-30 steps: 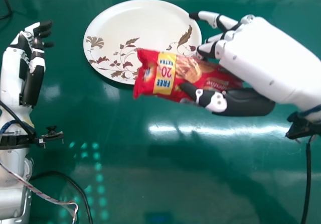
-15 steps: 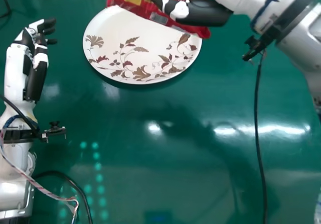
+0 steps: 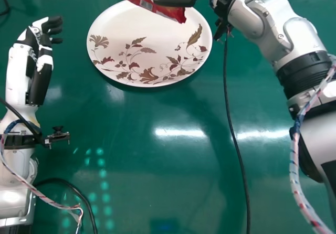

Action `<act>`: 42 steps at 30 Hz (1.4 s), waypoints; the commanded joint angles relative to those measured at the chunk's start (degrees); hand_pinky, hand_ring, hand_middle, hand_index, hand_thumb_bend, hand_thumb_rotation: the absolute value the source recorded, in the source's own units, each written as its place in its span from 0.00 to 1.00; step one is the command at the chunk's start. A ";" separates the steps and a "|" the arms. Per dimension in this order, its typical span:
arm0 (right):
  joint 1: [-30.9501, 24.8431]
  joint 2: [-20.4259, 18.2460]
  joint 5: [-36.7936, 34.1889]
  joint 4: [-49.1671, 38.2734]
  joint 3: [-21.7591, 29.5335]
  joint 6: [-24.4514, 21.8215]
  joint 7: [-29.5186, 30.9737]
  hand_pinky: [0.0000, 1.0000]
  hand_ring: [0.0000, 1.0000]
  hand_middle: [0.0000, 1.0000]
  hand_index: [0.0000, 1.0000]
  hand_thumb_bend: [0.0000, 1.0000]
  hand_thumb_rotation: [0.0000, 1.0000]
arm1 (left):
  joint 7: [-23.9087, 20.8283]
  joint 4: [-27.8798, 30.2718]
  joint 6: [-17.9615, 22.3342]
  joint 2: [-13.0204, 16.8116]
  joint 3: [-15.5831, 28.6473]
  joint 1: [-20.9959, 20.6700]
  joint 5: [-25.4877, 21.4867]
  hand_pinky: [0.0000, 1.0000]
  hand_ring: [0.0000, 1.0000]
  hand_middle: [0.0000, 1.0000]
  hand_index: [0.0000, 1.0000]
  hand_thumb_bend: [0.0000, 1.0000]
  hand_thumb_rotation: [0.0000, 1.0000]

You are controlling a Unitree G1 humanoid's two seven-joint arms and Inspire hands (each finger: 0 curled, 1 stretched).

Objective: Pick up biscuit and place it in the plate

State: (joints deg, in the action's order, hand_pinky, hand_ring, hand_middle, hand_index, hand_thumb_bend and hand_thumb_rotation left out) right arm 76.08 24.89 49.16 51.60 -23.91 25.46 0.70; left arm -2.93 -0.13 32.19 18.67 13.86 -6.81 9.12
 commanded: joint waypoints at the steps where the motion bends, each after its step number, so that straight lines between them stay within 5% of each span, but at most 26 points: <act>1: 2.48 -1.04 0.29 3.03 -1.50 0.13 -1.48 0.13 0.41 0.47 0.50 0.51 0.00 | -0.13 0.71 1.22 -0.17 -0.32 1.66 0.49 0.72 0.82 0.84 0.83 0.19 0.12; 12: 2.36 -1.96 0.00 8.57 -4.84 0.99 -3.97 0.17 0.40 0.45 0.51 0.51 0.00 | 0.11 1.79 0.40 -1.06 -0.13 3.30 -0.56 0.78 0.84 0.85 0.85 0.21 0.10; 15: 1.95 -1.73 0.10 8.87 -5.20 1.86 -5.48 0.33 0.42 0.48 0.50 0.50 0.00 | 0.17 2.16 0.34 -1.03 -0.22 3.54 -0.50 0.78 0.85 0.86 0.85 0.20 0.10; 18: 1.85 -1.42 0.75 8.65 -5.97 1.04 -5.26 0.37 0.44 0.51 0.50 0.50 0.00 | 0.36 2.61 -0.05 -1.18 -0.40 3.66 -0.85 0.80 0.85 0.86 0.85 0.19 0.07; 19: 1.86 -1.22 1.01 8.11 -6.28 0.12 -4.24 0.41 0.50 0.56 0.50 0.51 0.07 | 0.27 2.69 -0.11 -1.27 -0.44 3.62 -0.72 0.81 0.86 0.86 0.85 0.19 0.05; 20: 1.84 -1.07 1.13 7.66 -6.50 -0.50 -3.52 0.47 0.56 0.62 0.59 0.67 0.17 | 0.20 2.76 -0.14 -1.33 -0.45 3.61 -0.60 0.80 0.85 0.85 0.85 0.19 0.03; 25: 1.39 -0.58 0.47 5.79 -6.39 -3.92 1.49 0.64 0.78 0.84 0.86 0.97 0.47 | 0.32 3.76 -1.50 -1.44 -0.50 3.81 -0.02 0.80 0.85 0.85 0.84 0.18 0.07; 30: 1.06 0.34 1.71 4.98 -7.34 -4.34 0.04 0.86 0.96 0.99 0.98 1.00 0.63 | 0.71 3.92 -2.40 -1.43 -0.62 3.75 -0.43 0.83 0.86 0.86 0.86 0.18 0.09; 42: -0.70 3.41 -0.74 1.72 -5.19 -5.69 0.46 0.85 0.96 1.00 1.00 1.00 0.65 | 0.28 2.49 -1.76 -1.43 -0.76 3.01 0.26 0.83 0.85 0.85 0.86 0.19 0.18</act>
State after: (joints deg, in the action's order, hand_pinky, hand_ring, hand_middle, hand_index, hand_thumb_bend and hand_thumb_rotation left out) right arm 77.07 26.74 49.59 54.36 -30.09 19.43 1.40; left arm -2.35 2.84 29.93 17.47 13.51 -4.04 8.97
